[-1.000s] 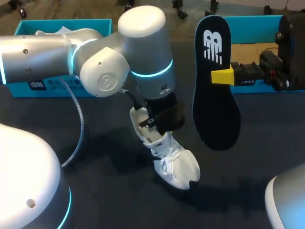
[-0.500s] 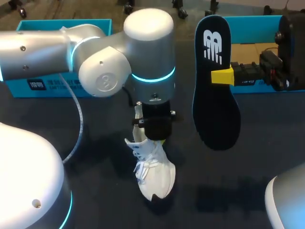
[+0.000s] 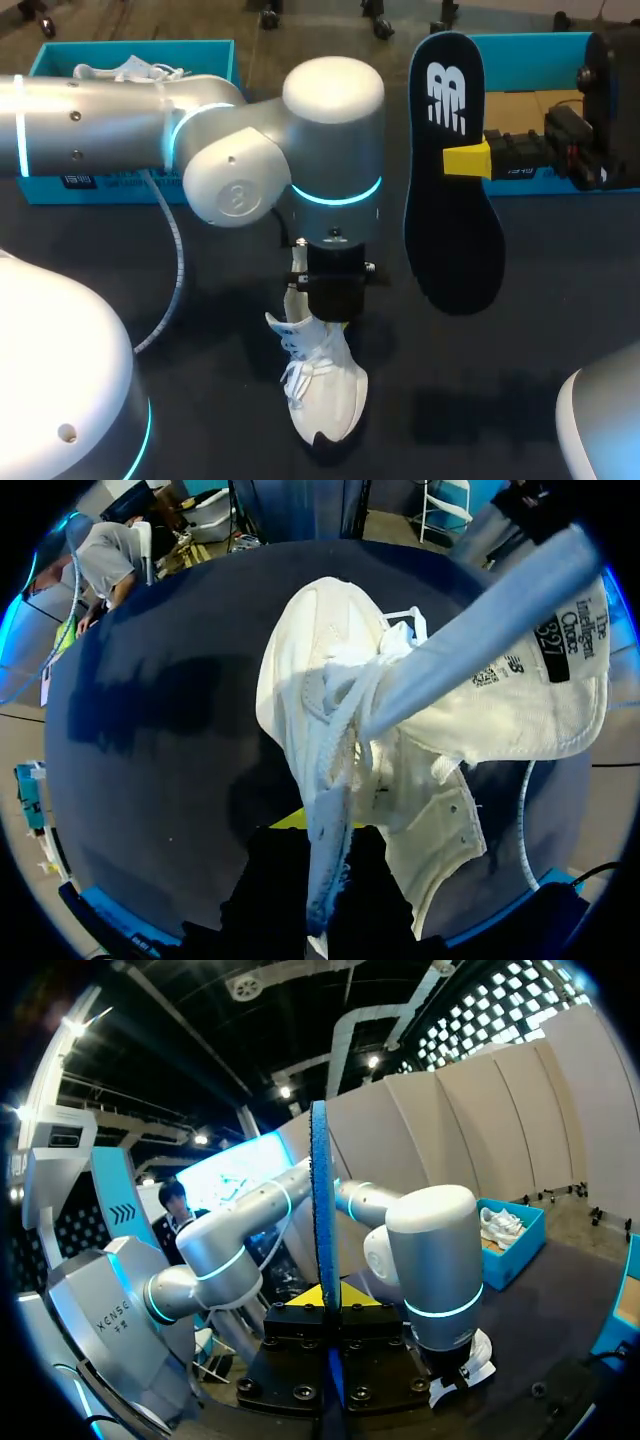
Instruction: Take the shoe out of the shoebox, open the shoe tongue, remove and reinsert the insole, then place the shoe into the shoebox
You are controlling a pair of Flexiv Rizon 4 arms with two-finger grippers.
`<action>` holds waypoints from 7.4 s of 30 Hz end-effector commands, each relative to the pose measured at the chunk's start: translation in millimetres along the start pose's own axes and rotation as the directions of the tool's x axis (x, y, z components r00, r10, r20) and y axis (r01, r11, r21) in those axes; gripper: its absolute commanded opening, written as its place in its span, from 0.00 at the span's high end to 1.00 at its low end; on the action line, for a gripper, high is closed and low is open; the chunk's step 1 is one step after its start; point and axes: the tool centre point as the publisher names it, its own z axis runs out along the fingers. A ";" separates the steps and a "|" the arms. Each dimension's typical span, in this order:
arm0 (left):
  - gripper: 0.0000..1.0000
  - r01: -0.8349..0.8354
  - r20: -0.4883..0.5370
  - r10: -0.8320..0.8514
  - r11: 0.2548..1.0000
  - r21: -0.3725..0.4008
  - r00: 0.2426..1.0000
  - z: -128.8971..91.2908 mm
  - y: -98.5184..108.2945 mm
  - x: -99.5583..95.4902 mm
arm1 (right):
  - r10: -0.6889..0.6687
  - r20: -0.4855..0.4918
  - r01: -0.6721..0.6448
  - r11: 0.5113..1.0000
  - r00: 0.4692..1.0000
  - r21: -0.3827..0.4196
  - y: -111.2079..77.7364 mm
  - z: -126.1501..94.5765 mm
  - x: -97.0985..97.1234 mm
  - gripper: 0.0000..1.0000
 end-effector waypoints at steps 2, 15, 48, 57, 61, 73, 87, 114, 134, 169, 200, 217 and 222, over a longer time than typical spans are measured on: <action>1.00 -0.004 -0.032 0.004 1.000 0.012 0.999 13.8 1.2 -14.4 | 0.002 -0.004 -0.002 1.000 1.000 0.007 4.1 3.2 -3.5 1.00; 0.00 0.046 -0.016 -0.047 0.999 -0.012 0.999 28.7 5.3 -33.5 | 0.002 -0.004 -0.002 1.000 1.000 0.007 4.1 3.2 -3.5 1.00; 0.00 -0.027 0.873 -0.058 0.996 0.082 0.484 -179.3 41.6 -13.3 | 0.002 -0.004 -0.002 1.000 1.000 0.007 4.1 3.2 -3.5 1.00; 0.00 0.009 0.923 -0.012 1.000 0.009 0.384 -183.2 48.7 -15.7 | 0.002 -0.004 -0.002 1.000 1.000 0.007 4.1 3.2 -3.5 1.00; 0.00 0.033 0.955 0.053 0.997 -0.066 0.291 -194.6 52.3 -17.9 | 0.002 -0.004 -0.002 1.000 1.000 0.007 4.1 3.2 -3.5 1.00; 0.00 0.056 0.989 0.099 0.993 -0.106 0.109 -218.3 61.6 -24.0 | 0.002 -0.004 -0.002 1.000 1.000 0.007 4.1 3.2 -3.5 1.00; 0.00 0.038 0.985 0.172 0.984 -0.172 0.004 -249.0 74.4 -28.0 | 0.117 -0.054 -0.116 0.993 0.992 0.030 8.3 -0.4 -41.0 1.00; 0.00 0.013 0.983 0.183 0.983 -0.183 -0.028 -260.6 76.0 -21.3 | 0.365 -0.183 -0.358 0.931 0.913 0.074 13.5 -2.9 -154.1 1.00; 0.00 0.013 0.983 0.183 0.983 -0.183 -0.028 -260.6 76.0 -21.3 | 0.603 -0.226 -0.590 0.797 0.765 0.130 13.5 -6.3 -200.5 1.00; 0.00 0.034 0.972 0.229 0.973 -0.228 -0.043 -259.3 78.8 -66.5 | 0.896 -0.086 -0.884 0.444 0.436 0.148 -10.2 25.5 -257.6 1.00; 0.61 0.105 0.960 0.277 0.957 -0.271 -0.046 -266.6 83.1 -97.5 | 0.896 -0.086 -0.884 0.444 0.436 0.148 -10.2 25.5 -257.6 1.00; 1.00 0.122 0.956 0.294 0.949 -0.290 -0.015 -264.9 82.6 -100.1 | 0.896 -0.086 -0.884 0.444 0.436 0.148 -10.2 25.5 -257.6 1.00; 1.00 0.118 0.955 0.296 0.949 -0.292 -0.017 -267.2 81.4 -93.2 | 0.888 -0.102 -0.878 0.460 0.449 0.135 -9.0 23.6 -254.3 0.00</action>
